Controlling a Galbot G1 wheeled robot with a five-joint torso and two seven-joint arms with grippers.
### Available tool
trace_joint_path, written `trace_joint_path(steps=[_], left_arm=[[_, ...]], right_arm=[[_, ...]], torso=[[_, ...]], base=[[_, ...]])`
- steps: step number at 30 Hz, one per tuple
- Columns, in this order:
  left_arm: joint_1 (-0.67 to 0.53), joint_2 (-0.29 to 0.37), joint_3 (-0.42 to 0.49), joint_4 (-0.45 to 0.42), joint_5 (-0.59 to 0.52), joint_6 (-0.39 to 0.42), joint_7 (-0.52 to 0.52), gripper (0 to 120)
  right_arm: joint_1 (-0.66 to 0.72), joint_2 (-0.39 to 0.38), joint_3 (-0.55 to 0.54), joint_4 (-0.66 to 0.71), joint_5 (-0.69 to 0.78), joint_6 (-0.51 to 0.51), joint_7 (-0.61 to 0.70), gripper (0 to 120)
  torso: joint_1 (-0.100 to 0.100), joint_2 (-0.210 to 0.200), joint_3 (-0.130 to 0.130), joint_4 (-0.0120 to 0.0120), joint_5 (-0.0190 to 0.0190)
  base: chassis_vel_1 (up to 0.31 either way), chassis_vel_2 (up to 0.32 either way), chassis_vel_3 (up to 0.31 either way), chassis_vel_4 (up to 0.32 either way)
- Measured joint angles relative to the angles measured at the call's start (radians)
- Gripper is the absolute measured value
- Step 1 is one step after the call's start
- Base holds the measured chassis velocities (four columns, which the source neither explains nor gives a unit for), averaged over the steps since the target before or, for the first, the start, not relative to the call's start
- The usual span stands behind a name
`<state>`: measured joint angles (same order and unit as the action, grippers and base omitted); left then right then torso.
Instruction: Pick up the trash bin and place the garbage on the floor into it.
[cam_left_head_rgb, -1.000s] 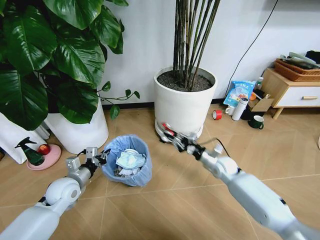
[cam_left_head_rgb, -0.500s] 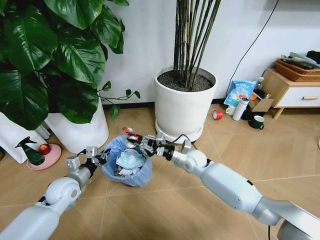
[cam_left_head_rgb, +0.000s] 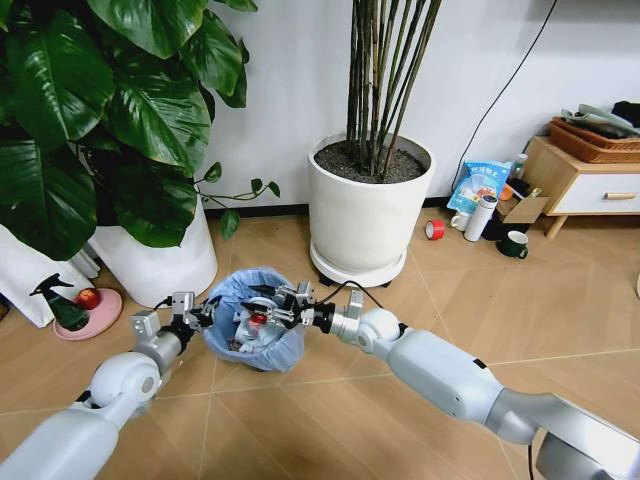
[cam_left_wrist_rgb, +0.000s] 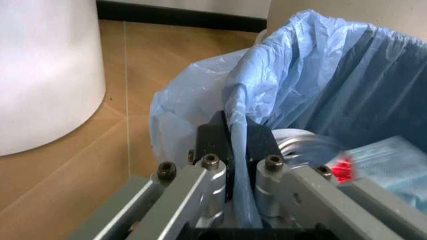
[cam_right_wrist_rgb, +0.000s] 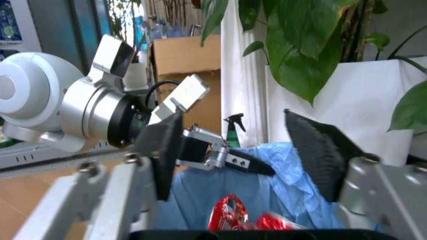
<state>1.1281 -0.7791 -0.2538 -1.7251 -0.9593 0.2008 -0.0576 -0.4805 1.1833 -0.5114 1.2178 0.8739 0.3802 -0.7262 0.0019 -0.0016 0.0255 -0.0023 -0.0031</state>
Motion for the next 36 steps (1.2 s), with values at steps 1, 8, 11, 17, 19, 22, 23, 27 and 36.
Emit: trace_joint_path(steps=[1,8,11,17,19,22,23,27,36], left_arm=[[0.000,0.000,0.000,0.000,0.000,0.000,0.000,0],[0.025,0.006,-0.029,-0.004,0.007,0.001,-0.009,0],[0.038,0.006,-0.044,-0.006,0.012,0.001,-0.010,0],[0.108,0.019,-0.124,-0.040,0.025,-0.003,-0.006,0],[0.130,0.018,-0.146,-0.045,0.028,-0.004,-0.005,0],[0.169,0.013,-0.182,-0.047,0.042,-0.010,0.002,0],[0.187,0.008,-0.195,-0.047,0.050,-0.012,0.006,0],[0.245,-0.015,-0.248,-0.049,0.070,-0.020,0.020,0],[0.318,-0.061,-0.336,-0.077,0.088,-0.030,0.031,0]], right_arm=[[0.000,-0.001,0.003,0.000,0.000,0.000,0.003,68],[-0.071,-0.090,0.158,0.039,-0.014,-0.009,0.190,95],[-0.121,-0.135,0.239,0.056,-0.015,-0.017,0.262,99],[-0.377,-0.217,0.540,0.146,-0.062,-0.026,0.441,100],[-0.439,-0.225,0.613,0.163,-0.080,-0.025,0.457,100],[-0.553,-0.227,0.759,0.193,-0.124,-0.017,0.468,100],[-0.622,-0.225,0.849,0.213,-0.151,-0.014,0.468,100],[-0.838,-0.186,1.089,0.269,-0.214,-0.008,0.450,100],[-1.000,-0.053,1.306,0.373,-0.253,-0.001,0.409,100]], torso=[[0.000,0.000,0.000,0.0000,0.0000],[0.000,0.000,0.000,0.0001,0.0002],[0.000,0.000,0.000,-0.0002,0.0002],[0.000,0.000,0.000,-0.0002,0.0006],[0.000,0.000,0.000,-0.0002,0.0007],[0.000,0.000,0.000,0.0000,0.0006],[0.000,0.000,0.000,0.0007,0.0006],[0.000,0.000,0.000,-0.0007,0.0012],[0.000,0.000,0.000,0.0003,0.0004]], base=[[0.000,0.000,0.000,0.000],[0.000,0.000,0.000,0.000],[0.000,0.000,0.000,0.000],[0.000,0.000,0.000,0.000],[0.000,0.000,0.000,0.000],[0.000,0.000,0.000,0.000],[0.000,0.000,0.000,0.000],[0.000,0.000,0.000,0.000],[0.000,0.000,0.000,0.000]])
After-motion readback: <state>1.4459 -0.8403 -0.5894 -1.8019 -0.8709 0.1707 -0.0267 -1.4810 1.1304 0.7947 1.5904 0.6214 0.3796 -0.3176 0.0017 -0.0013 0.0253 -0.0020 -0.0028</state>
